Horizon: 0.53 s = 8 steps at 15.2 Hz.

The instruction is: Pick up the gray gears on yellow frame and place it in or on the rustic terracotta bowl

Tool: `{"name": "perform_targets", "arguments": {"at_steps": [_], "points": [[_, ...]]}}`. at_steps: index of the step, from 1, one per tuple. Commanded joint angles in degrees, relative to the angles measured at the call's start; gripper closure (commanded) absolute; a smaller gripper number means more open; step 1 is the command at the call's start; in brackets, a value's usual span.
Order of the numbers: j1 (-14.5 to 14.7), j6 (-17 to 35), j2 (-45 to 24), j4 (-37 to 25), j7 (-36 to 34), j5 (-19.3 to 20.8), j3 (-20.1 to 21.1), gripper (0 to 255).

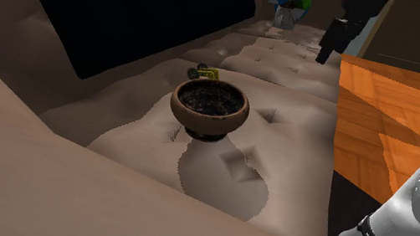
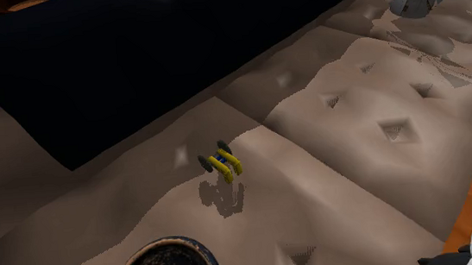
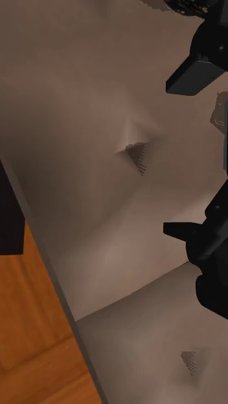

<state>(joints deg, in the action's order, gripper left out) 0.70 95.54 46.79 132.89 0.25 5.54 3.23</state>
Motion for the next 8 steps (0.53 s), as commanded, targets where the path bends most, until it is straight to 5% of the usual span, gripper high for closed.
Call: {"name": "perform_targets", "arguments": {"at_steps": [1,8], "points": [[0.0,0.0,0.0,0.0,0.0,0.0,0.0,0],[1.3,10.2,-13.9,-4.0,3.2,-0.4,-0.9,0]]}}
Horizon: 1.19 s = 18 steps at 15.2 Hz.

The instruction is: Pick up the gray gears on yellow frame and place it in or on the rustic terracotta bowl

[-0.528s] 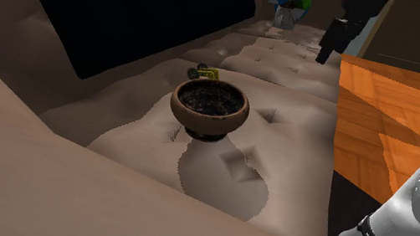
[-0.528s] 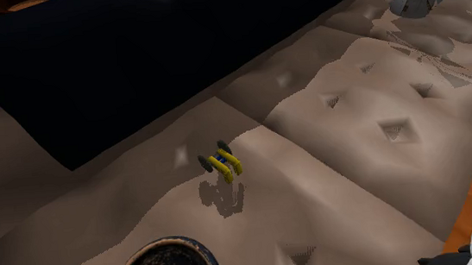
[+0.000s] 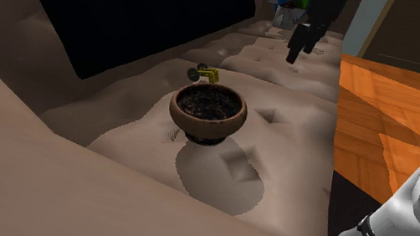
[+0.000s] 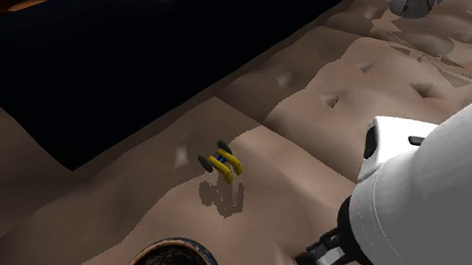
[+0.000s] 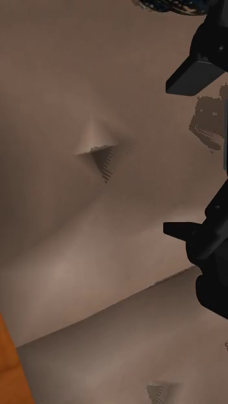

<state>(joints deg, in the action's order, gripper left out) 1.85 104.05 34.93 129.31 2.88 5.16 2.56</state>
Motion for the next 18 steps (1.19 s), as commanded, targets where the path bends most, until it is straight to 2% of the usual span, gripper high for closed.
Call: {"name": "perform_targets", "arguments": {"at_steps": [1,10,18], "points": [[0.4,2.9,-4.1,-1.3,1.1,-0.2,-0.3,0],[2.0,11.1,-23.0,-12.3,5.6,-1.4,-0.4,0],[3.2,13.8,-40.2,-26.9,9.5,-2.5,0.6,0]]}}
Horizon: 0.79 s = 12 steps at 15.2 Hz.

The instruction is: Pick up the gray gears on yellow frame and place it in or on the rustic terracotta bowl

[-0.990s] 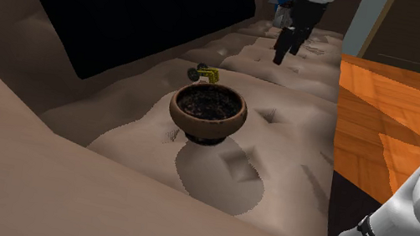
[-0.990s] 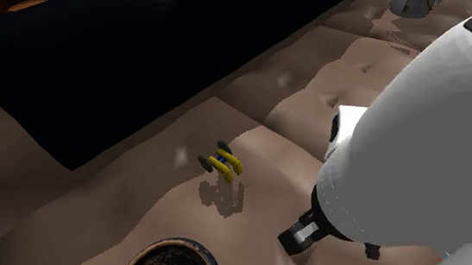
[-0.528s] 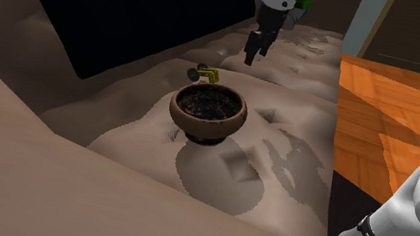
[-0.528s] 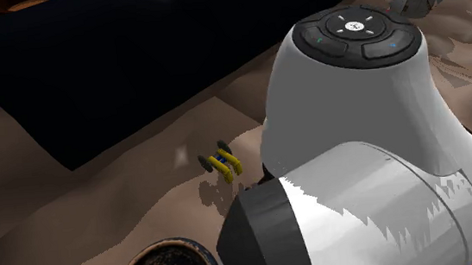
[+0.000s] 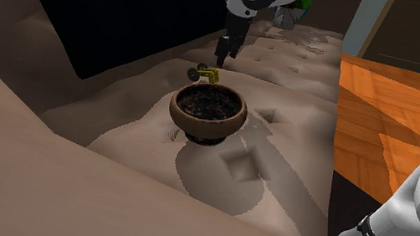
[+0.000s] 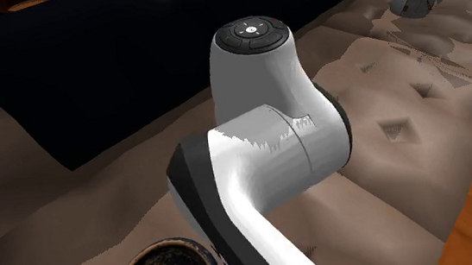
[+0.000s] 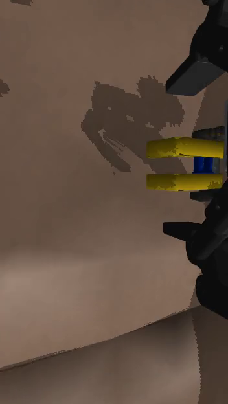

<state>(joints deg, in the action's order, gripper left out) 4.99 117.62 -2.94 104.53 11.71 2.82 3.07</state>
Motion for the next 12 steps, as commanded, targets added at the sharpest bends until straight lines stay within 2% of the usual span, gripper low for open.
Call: {"name": "perform_targets", "arguments": {"at_steps": [1,4,12], "points": [[0.2,0.3,-4.6,-4.3,1.1,-0.2,0.3,0],[0.7,-0.1,-10.6,-10.7,2.3,-0.4,0.8,0],[0.7,4.8,-12.9,-8.1,2.1,-0.1,0.7,0]]}}
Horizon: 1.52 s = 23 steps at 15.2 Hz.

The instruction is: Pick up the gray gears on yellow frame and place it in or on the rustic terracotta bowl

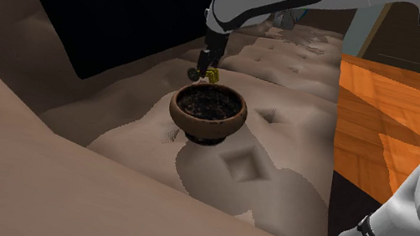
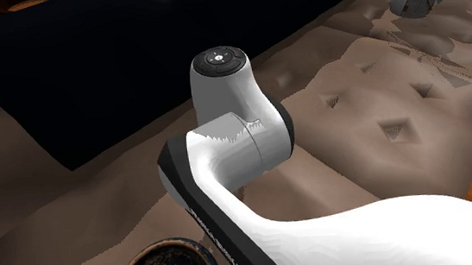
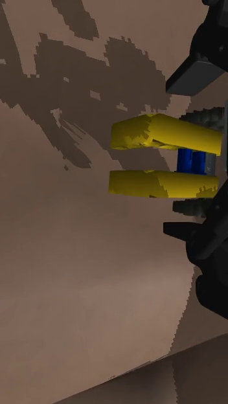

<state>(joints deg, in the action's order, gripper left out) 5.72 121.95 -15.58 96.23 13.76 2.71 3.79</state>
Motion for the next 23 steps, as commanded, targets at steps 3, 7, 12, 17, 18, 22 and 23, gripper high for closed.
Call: {"name": "perform_targets", "arguments": {"at_steps": [3,7,12,17,18,22,23], "points": [[-0.1,0.5,-0.3,0.2,0.1,0.0,0.0,0],[-0.1,0.5,-0.3,0.2,0.1,0.0,0.0,0],[-0.1,0.5,-0.3,0.1,0.1,0.0,0.0,255],[-0.1,0.5,-0.3,0.2,0.1,0.0,0.0,255],[-0.1,-0.2,-0.1,-0.4,0.1,0.0,0.0,255],[0.0,-3.1,0.4,-2.7,0.2,-0.1,0.0,255],[0.0,-3.9,0.5,-3.3,0.2,-0.1,0.0,255]]}}
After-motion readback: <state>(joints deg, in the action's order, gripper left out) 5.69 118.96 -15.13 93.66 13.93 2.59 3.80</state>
